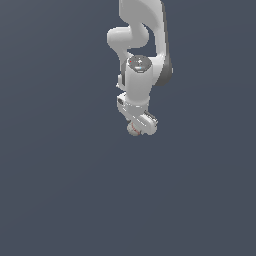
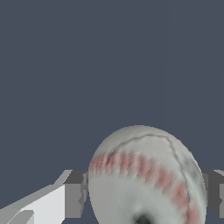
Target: Pick up the object and move it to a goal position.
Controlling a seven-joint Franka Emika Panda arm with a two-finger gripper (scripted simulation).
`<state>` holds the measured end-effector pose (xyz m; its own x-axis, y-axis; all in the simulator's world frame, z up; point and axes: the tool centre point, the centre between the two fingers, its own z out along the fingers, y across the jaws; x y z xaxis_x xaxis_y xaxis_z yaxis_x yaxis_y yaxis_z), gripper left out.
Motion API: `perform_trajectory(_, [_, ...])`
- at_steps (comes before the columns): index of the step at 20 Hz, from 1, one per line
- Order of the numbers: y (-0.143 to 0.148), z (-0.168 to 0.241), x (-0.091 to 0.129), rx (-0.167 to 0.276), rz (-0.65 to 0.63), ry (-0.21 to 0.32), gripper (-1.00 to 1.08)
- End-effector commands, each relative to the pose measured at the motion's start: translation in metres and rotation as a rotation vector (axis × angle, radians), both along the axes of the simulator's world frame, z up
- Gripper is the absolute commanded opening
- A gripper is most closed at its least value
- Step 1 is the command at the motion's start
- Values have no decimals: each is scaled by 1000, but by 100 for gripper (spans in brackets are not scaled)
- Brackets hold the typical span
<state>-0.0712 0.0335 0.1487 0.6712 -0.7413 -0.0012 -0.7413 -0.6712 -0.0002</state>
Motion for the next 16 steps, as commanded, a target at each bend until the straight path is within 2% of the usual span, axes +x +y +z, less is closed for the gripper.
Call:
perform_trajectory(1, [-12,23,3,0,0,-1,-100])
perform_trajectory(8, [-35,65,10,-1,0,-1,-100])
perform_trajectory(16, [-44,81,13,-1,0,-1,-100])
